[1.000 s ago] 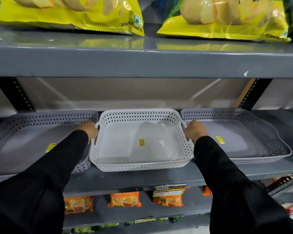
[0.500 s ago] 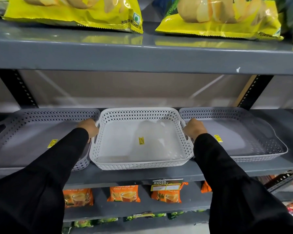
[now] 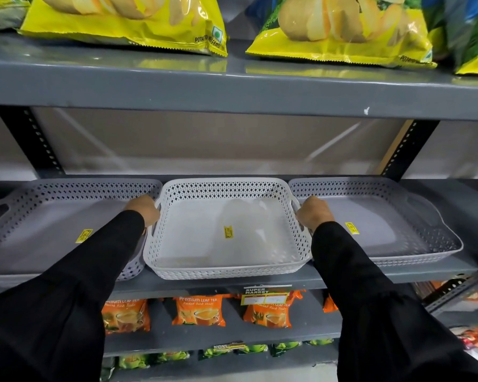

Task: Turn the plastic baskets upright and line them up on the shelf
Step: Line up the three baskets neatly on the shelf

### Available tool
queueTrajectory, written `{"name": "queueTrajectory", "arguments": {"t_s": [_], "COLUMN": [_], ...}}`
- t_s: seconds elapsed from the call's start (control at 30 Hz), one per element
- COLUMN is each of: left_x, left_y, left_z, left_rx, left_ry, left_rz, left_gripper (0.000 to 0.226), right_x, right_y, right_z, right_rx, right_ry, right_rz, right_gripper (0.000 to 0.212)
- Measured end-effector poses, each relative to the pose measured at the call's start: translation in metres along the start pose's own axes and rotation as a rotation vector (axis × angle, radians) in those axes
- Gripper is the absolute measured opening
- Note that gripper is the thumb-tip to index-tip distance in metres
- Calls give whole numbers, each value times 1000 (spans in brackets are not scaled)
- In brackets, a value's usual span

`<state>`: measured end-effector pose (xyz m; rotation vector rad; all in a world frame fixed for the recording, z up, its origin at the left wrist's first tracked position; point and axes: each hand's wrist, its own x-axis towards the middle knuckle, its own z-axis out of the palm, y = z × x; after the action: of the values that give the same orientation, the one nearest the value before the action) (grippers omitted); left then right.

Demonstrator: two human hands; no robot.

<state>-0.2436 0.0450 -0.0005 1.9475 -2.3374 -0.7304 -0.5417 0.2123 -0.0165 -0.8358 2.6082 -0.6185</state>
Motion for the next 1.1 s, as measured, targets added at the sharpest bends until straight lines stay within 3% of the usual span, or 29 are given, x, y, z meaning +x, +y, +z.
{"name": "queueTrajectory", "arguments": {"t_s": [0.37, 0.97, 1.1], "left_x": [-6, -13, -18], "left_y": [0, 3, -1], "left_z": [-2, -6, 5], "left_rx": [-17, 222, 137], "left_ry": [-2, -4, 11], "left_rz": [-4, 47, 62], "left_gripper": [43, 39, 46], "right_x": [-6, -12, -22], "right_y": [3, -2, -4], "right_z": [-1, -5, -1], "right_rx": [49, -23, 34], "right_ry": [12, -1, -11], "right_rz": [2, 25, 33], "right_gripper": [36, 28, 35]}}
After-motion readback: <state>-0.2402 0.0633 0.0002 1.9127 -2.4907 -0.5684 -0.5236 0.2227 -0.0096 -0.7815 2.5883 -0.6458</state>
